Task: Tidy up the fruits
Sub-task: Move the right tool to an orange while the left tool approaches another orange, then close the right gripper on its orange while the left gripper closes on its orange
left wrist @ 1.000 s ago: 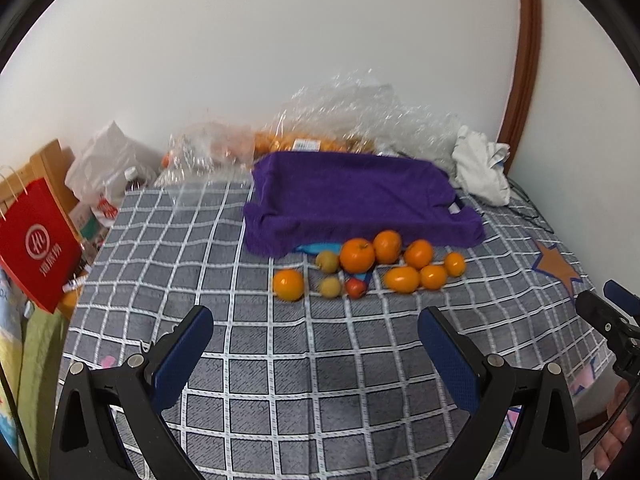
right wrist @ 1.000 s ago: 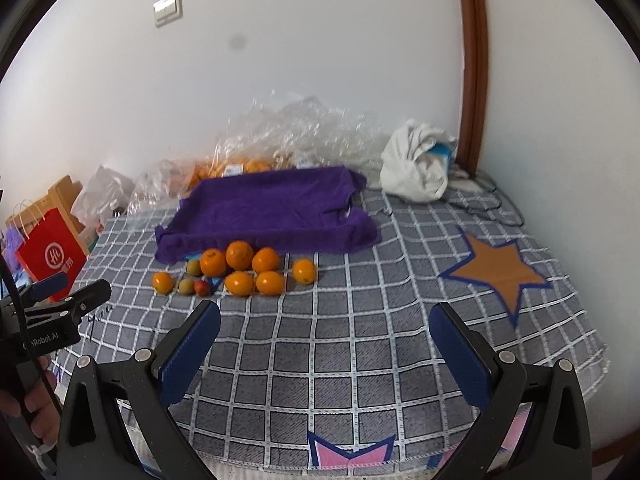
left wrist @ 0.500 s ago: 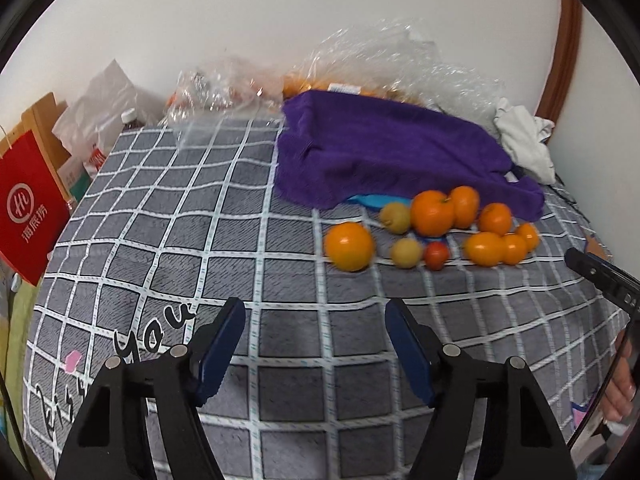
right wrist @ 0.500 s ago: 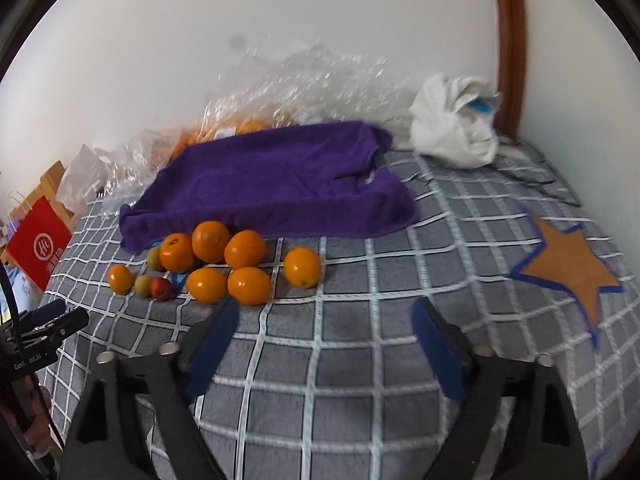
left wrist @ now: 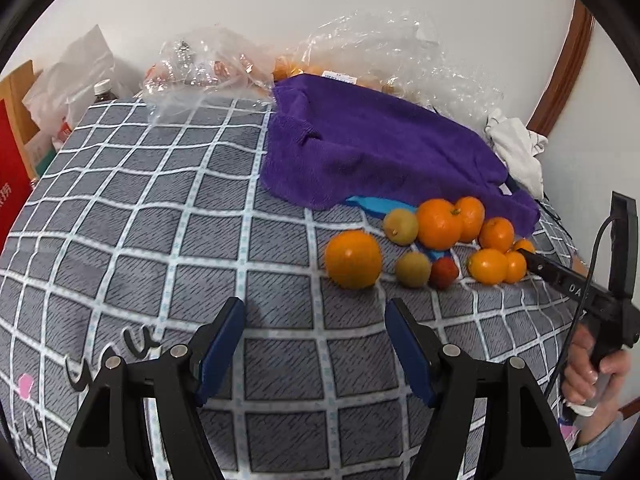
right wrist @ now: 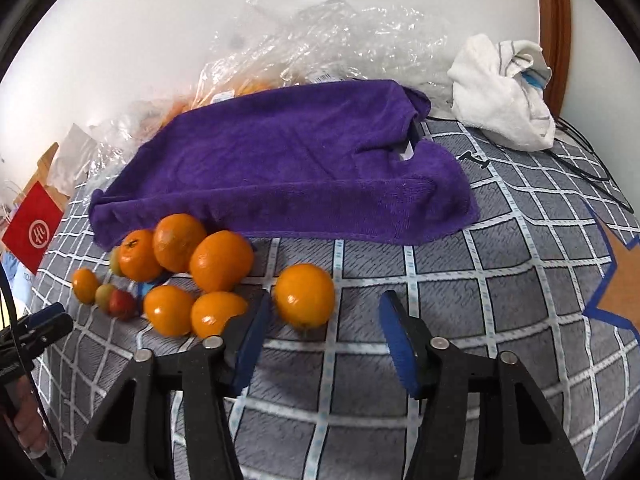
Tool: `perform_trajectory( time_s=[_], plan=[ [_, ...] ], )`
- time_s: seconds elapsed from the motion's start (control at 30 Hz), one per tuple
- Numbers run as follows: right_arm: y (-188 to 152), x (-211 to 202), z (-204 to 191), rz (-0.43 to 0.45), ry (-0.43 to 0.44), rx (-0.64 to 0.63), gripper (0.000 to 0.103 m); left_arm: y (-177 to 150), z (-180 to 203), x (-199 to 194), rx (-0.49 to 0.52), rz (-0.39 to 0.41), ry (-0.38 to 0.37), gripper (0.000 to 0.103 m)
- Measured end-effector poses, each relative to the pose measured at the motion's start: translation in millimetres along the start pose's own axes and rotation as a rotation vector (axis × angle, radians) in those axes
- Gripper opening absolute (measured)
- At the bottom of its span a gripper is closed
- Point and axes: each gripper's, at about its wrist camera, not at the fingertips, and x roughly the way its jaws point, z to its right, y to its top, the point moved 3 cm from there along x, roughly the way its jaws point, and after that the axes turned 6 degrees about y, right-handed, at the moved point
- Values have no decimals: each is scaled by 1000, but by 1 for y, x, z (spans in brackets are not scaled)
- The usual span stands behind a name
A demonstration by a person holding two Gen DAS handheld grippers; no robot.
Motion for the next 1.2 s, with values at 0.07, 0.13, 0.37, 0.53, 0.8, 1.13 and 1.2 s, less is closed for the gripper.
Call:
perform_trajectory(
  time_s=[0.07, 0.13, 0.37, 0.53, 0.8, 1.13, 1.2],
  plan=[
    [0, -1, 0, 11, 13, -4, 47, 4, 5, 4, 8, 0, -2, 70],
    [0, 0, -1, 8, 27, 1, 42, 8, 9, 8, 15, 3, 8, 70],
    [-7, -9, -3, 36, 37, 2, 35, 19, 18, 22, 17, 23, 54, 46],
    [-7, -12, 0, 48, 64, 7, 31, 20, 20, 23, 21, 43, -18, 33],
    [-8, -14, -1, 56, 74, 4, 31, 18, -2, 16, -109, 85, -177, 33],
    [-7, -8, -1, 28, 106, 10, 38, 13, -4, 13, -141, 99, -202, 33],
    [-6, -4, -2, 11, 101, 5, 39, 14, -4, 13, -143, 98, -200, 33]
  ],
)
